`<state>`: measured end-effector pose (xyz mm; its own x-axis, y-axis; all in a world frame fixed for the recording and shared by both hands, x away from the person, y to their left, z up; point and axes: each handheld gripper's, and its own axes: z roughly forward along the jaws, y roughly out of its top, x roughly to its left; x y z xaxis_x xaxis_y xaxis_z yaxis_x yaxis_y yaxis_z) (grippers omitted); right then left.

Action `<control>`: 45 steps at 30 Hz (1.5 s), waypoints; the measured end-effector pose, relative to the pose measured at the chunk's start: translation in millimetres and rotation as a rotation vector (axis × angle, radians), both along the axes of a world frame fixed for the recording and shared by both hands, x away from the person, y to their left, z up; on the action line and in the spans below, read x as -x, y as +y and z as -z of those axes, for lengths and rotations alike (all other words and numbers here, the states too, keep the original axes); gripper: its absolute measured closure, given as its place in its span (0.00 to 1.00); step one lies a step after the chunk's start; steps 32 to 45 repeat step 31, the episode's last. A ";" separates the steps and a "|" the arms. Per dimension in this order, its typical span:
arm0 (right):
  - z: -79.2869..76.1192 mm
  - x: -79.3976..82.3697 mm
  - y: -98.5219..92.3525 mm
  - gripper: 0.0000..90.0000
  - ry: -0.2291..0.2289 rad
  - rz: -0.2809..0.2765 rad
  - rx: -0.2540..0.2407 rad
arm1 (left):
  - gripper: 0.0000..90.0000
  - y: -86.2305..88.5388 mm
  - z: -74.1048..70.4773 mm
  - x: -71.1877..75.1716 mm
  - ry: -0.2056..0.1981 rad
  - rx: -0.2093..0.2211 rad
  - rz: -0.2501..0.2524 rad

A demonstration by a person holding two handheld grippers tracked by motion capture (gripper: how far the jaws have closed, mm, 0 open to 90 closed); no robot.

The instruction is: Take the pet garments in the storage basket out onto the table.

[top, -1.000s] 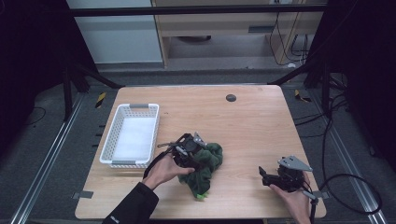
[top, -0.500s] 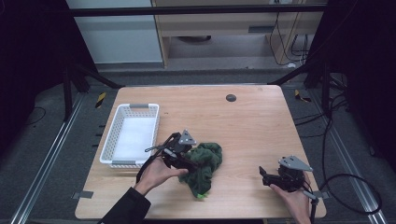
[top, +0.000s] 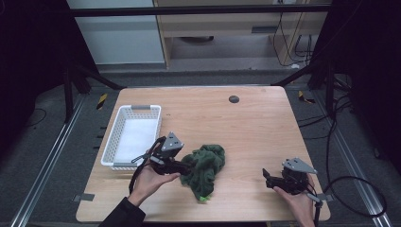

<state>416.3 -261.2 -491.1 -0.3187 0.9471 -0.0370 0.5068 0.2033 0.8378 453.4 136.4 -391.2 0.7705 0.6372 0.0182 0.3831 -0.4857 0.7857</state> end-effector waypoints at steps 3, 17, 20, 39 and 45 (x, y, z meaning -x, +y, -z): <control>0.0 0.1 0.3 0.06 0.001 -0.001 -0.002 | 0.25 9.4 2.4 4.3 -0.010 0.020 -0.027; 0.0 0.9 -0.2 0.06 -0.001 -0.002 -0.004 | 0.30 65.4 24.7 26.2 -0.063 0.117 -0.172; 0.1 0.9 -0.5 0.06 -0.001 -0.002 -0.004 | 0.32 73.8 27.9 29.8 -0.070 0.121 -0.200; -0.4 2.7 -0.9 0.07 -0.005 -0.006 -0.006 | 0.34 100.7 35.8 45.5 -0.076 0.167 -0.263; -0.4 2.7 -0.9 0.07 -0.005 -0.006 -0.006 | 0.34 100.7 35.8 45.5 -0.076 0.167 -0.263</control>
